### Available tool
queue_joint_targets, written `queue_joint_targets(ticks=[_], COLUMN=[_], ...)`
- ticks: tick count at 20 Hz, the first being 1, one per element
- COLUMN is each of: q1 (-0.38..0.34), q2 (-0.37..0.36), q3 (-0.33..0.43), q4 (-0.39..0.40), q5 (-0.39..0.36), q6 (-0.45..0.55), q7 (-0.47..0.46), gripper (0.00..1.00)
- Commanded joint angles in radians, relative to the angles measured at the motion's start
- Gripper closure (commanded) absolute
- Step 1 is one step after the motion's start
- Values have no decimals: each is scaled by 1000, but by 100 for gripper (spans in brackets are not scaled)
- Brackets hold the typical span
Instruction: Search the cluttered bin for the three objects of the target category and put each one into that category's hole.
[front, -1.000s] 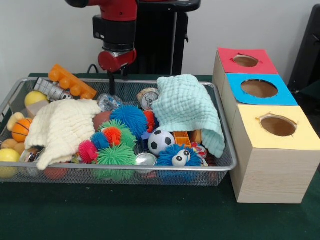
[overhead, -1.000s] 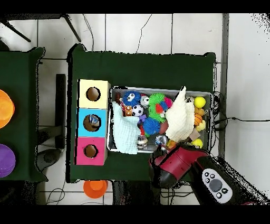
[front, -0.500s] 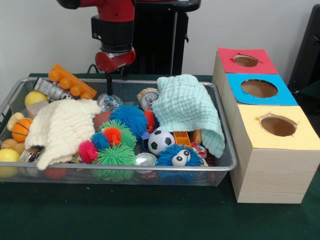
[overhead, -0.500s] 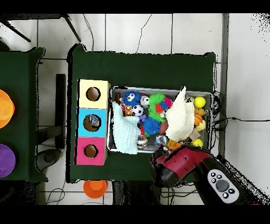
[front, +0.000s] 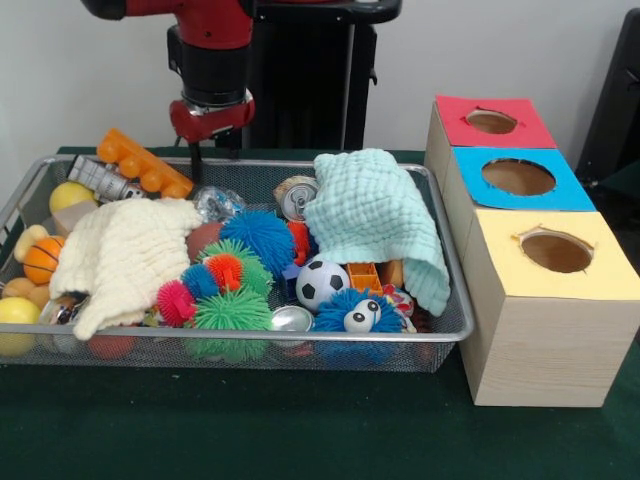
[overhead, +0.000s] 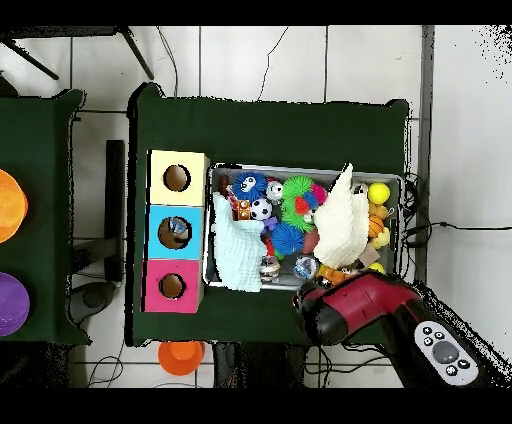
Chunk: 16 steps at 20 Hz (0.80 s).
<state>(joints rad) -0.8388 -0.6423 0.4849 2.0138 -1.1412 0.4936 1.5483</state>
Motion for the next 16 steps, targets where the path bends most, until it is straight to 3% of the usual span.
queue_joint_targets(ticks=[1,11,16], q1=[-26,-64,-74], q2=[-1,-67,-124], q3=[99,180,232], q4=[-110,-58,-42], q5=[70,148,144], q6=[186,274,181], q7=[-395,-428,-376], gripper=[0,0,0])
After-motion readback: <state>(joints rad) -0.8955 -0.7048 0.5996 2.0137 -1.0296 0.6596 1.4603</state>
